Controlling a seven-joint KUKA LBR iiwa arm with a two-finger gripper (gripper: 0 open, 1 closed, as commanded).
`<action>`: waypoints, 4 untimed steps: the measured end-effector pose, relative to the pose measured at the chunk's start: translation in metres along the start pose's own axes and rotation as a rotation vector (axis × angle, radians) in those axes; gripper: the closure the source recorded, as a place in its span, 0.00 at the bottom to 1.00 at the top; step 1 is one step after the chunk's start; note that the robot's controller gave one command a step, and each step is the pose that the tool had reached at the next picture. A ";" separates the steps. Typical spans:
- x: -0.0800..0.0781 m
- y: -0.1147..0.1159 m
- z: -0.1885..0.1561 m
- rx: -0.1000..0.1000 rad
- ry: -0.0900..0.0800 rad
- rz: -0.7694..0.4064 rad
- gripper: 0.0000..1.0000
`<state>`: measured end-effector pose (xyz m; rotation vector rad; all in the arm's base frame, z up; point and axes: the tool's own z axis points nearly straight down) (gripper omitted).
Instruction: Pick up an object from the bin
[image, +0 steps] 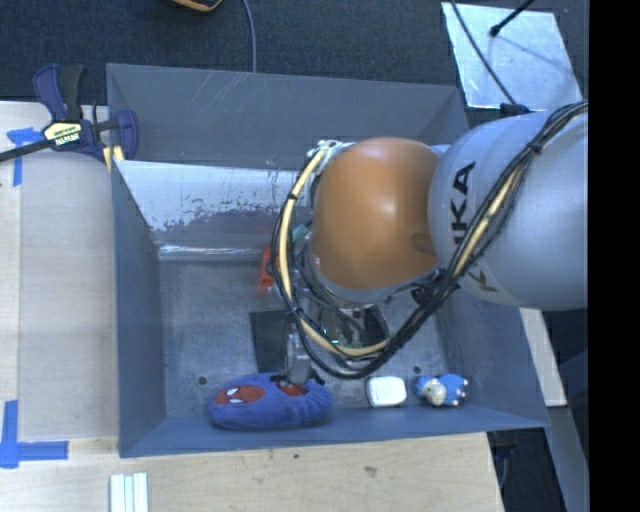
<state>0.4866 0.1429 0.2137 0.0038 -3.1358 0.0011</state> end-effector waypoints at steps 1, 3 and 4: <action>-0.008 -0.029 0.121 -0.002 -0.013 -0.014 0.00; -0.056 -0.053 0.141 -0.003 -0.003 0.080 1.00; -0.098 -0.022 -0.033 -0.004 -0.017 0.086 1.00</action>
Offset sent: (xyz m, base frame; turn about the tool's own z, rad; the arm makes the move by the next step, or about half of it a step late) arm 0.0050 -0.0288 -0.1196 -0.0182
